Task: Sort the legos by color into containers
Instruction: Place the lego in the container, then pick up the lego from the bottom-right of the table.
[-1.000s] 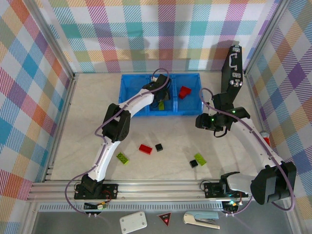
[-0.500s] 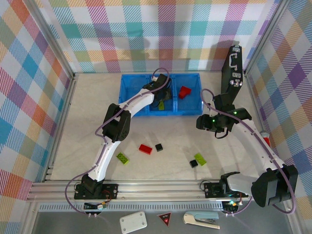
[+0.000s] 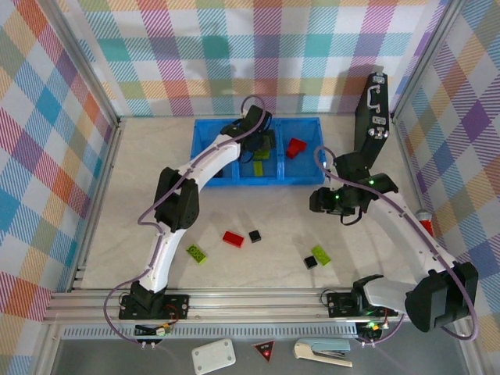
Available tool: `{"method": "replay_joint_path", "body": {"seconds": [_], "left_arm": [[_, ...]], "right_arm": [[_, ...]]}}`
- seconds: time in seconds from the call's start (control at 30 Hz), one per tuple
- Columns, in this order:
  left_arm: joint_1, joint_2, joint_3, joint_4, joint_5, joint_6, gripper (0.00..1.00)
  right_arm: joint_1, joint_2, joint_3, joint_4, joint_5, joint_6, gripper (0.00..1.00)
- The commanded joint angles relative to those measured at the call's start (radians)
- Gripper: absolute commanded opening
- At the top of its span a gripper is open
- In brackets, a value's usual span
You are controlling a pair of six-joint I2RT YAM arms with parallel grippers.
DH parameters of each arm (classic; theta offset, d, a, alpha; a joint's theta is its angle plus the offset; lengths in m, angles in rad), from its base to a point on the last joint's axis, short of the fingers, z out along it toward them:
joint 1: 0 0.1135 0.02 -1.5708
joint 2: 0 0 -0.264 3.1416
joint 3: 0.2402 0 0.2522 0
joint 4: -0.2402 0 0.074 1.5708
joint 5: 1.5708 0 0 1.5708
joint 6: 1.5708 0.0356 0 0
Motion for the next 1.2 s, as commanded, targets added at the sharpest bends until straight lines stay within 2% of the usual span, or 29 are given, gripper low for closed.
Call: {"method": "replay_joint_path", "body": {"seconds": [0.0,0.3,0.73,0.97,1.17], "left_arm": [[0.01,-0.085,0.002,-0.086,0.04,0.05,0.71],[0.066,-0.275,-0.233,-0.125,0.181,0.086,0.71],[0.241,-0.571,-0.576,-0.225,0.241,0.224,0.72],[0.337,-0.649,-0.631,-0.297,0.276,0.304,0.73],[0.37,-0.723,-0.772,-0.193,0.252,0.327,0.73]], "right_arm": [[0.038,0.01,0.009,-0.035,0.014,0.035,0.54],[0.175,0.038,-0.047,-0.033,0.045,0.123,0.53],[0.327,0.055,-0.16,-0.052,0.102,0.272,0.52],[0.386,0.059,-0.227,-0.053,0.108,0.347,0.52],[0.401,0.054,-0.269,-0.071,0.151,0.396,0.52]]}}
